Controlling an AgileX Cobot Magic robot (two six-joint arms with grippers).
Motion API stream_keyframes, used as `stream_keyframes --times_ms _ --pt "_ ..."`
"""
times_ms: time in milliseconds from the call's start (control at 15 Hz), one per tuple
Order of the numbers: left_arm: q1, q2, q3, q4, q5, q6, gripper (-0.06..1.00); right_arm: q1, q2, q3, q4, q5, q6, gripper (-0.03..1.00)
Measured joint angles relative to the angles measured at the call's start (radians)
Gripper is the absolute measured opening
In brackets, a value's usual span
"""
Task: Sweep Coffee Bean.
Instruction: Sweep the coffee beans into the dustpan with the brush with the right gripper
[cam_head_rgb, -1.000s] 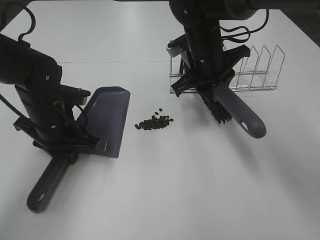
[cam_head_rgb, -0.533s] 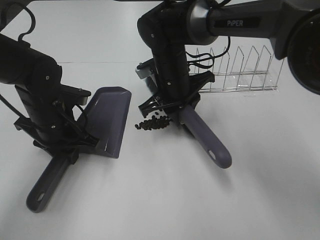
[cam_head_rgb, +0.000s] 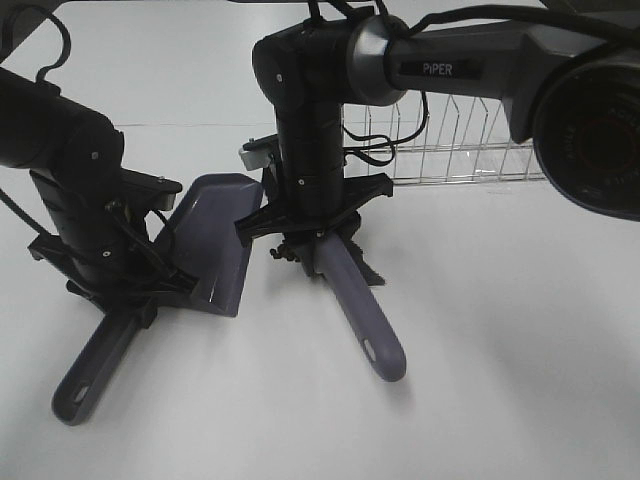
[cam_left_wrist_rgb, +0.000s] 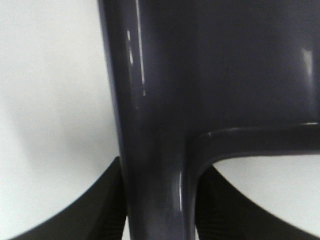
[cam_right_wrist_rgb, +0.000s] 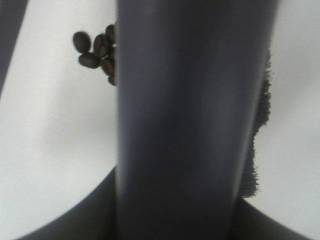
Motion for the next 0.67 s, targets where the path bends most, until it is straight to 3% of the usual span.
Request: stream_keyframes --times_ms 133,267,333,400,667 --pt "0.0 0.0 0.0 0.0 0.0 0.0 0.35 0.0 0.0 0.0 0.074 -0.026 0.013 0.29" --pt "0.0 0.0 0.0 -0.002 0.0 0.002 0.35 0.0 0.001 0.0 0.196 -0.126 0.019 0.29" --pt "0.0 0.0 0.0 -0.004 0.0 0.002 0.35 0.0 0.026 -0.001 0.345 -0.223 0.018 0.29" --pt "0.0 0.0 0.0 -0.005 0.001 0.002 0.35 0.0 0.039 -0.001 0.431 -0.263 0.004 0.29" --pt "0.006 0.0 0.0 -0.006 0.006 -0.016 0.35 -0.011 0.047 0.0 0.533 -0.294 -0.083 0.29"
